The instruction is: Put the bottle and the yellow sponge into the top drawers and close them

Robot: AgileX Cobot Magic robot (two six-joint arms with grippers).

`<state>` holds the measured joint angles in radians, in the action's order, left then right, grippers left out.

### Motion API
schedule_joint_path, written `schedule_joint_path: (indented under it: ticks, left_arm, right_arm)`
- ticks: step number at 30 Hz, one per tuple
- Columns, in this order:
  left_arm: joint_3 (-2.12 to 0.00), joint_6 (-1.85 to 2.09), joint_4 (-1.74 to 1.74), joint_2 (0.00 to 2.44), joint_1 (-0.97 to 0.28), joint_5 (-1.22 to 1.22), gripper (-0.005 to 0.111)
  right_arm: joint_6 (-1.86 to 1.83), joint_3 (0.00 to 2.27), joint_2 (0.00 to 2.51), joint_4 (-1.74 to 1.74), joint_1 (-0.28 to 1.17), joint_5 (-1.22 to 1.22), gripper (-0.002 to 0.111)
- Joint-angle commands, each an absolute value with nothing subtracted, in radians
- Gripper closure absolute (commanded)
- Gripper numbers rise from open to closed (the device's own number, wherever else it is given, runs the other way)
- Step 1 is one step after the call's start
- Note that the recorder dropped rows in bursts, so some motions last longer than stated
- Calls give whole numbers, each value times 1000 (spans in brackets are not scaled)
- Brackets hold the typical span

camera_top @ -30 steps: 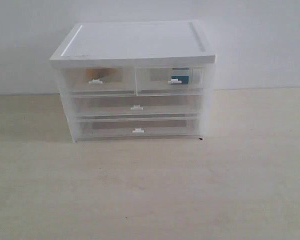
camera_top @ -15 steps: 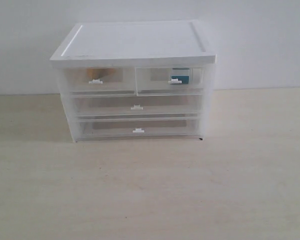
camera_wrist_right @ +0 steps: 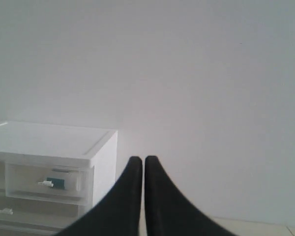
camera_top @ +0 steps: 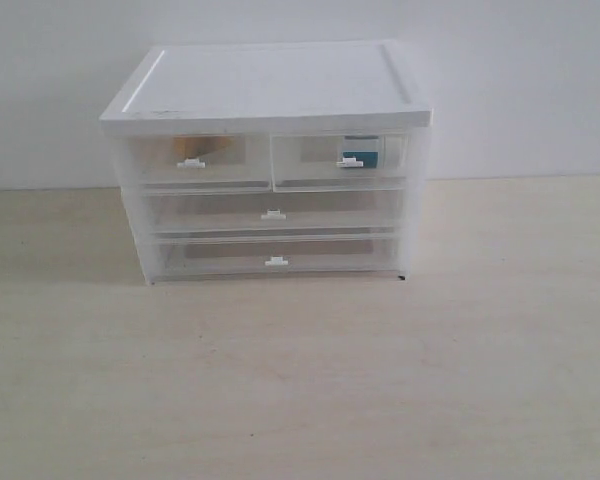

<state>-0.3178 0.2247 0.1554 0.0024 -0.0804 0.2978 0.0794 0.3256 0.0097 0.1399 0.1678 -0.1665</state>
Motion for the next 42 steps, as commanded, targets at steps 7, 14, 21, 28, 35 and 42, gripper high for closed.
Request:
schedule_joint_path:
  ticks: [7, 14, 21, 28, 35, 42]
  left_arm:
    - [-260, 160, 169, 0, -80, 286, 103]
    - [-202, 160, 169, 0, -80, 236, 103]
    - [-109, 157, 224, 0, -80, 169, 103]
    - [-98, 145, 228, 0, -80, 172, 103]
    - [-98, 145, 228, 0, -80, 172, 103]
    - [-98, 156, 201, 0, -80, 171, 103]
  right_arm:
    - [115, 248, 0, 91, 169, -95, 108]
    - [83, 98, 0, 84, 169, -23, 108]
    - [79, 40, 0, 84, 169, -34, 108]
    - [79, 40, 0, 84, 169, -26, 108]
    - [79, 40, 0, 84, 169, -26, 108]
    - [79, 40, 0, 84, 169, -26, 108]
